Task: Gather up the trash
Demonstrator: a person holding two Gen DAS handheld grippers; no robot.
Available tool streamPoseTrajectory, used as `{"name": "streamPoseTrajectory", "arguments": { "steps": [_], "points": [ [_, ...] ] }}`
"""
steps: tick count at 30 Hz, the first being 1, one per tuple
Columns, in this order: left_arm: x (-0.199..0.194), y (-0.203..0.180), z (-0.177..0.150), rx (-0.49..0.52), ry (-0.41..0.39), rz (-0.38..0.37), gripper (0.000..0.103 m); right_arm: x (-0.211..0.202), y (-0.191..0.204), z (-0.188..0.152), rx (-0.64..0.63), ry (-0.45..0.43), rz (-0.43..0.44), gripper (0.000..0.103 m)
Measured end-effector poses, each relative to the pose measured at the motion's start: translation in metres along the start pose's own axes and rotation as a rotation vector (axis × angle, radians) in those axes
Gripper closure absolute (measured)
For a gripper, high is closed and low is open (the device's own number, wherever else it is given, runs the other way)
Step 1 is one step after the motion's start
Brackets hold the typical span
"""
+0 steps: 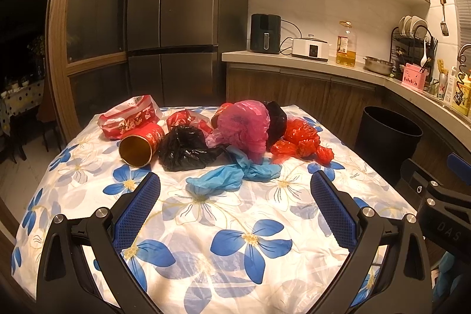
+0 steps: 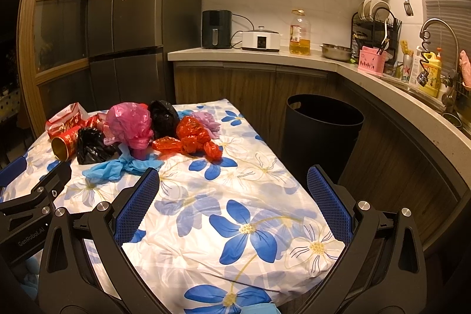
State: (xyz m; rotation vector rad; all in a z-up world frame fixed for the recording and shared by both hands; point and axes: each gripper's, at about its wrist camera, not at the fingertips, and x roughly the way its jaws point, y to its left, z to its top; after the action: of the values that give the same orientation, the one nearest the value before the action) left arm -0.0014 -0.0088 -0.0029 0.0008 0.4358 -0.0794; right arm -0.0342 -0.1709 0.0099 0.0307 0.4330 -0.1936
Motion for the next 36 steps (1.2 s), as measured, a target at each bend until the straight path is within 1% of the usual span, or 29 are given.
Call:
{"name": "streamPoseTrajectory", "arguments": {
  "steps": [36],
  "points": [
    [0.0010, -0.0024, -0.0036, 0.006, 0.009, -0.012, 0.005, 0.0007, -0.0001, -0.0014, -0.002, 0.001, 0.000, 0.004]
  ]
}}
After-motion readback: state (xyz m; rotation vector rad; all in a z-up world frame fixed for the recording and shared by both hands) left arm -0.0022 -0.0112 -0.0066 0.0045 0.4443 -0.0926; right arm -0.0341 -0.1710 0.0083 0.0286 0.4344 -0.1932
